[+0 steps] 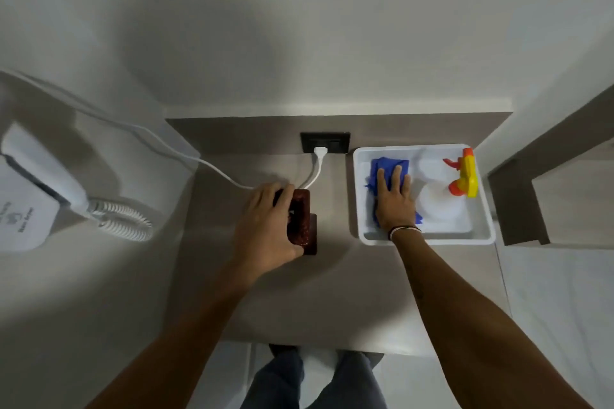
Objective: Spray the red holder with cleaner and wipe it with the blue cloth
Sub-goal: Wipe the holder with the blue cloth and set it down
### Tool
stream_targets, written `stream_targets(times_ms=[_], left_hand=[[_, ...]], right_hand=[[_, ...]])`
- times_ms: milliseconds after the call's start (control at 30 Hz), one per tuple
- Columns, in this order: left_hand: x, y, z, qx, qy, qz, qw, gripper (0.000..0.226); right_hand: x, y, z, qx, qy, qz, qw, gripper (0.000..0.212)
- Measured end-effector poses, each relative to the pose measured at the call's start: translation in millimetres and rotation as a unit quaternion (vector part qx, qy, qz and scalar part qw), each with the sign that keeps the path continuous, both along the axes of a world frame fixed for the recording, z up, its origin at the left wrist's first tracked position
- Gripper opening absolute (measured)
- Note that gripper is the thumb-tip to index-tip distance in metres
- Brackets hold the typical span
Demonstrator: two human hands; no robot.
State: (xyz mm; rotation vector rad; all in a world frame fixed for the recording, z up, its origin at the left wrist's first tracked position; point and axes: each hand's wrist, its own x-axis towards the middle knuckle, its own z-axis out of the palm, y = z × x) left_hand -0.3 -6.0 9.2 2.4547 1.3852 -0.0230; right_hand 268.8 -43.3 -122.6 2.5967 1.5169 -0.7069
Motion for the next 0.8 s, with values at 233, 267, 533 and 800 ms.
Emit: stream_targets(times_ms=[233, 267, 533, 800], left_hand=[[-50.6, 16.6, -13.1, -0.062, -0.110, 0.010, 0.992, 0.110], [-58.5, 20.3, -14.7, -0.065, -0.128, 0.015, 0.989, 0.111], [-102.4, 40.6, -25.9, -0.086, -0.199, -0.010, 0.976, 0.096], [-123.4, 32.4, -30.8, -0.086, -0.188, 0.024, 0.978, 0.098]], right_hand=[[-51.4, -23.9, 47.1, 0.309, 0.125, -0.197, 0.922, 0.054], [-72.8, -33.7, 58.0, 0.380, 0.163, -0.181, 0.892, 0.057], [-258.3, -64.9, 42.4, 0.354, 0.298, 0.017, 0.886, 0.092], [-242.3, -48.8, 39.5, 0.285, 0.293, -0.090, 0.908, 0.087]])
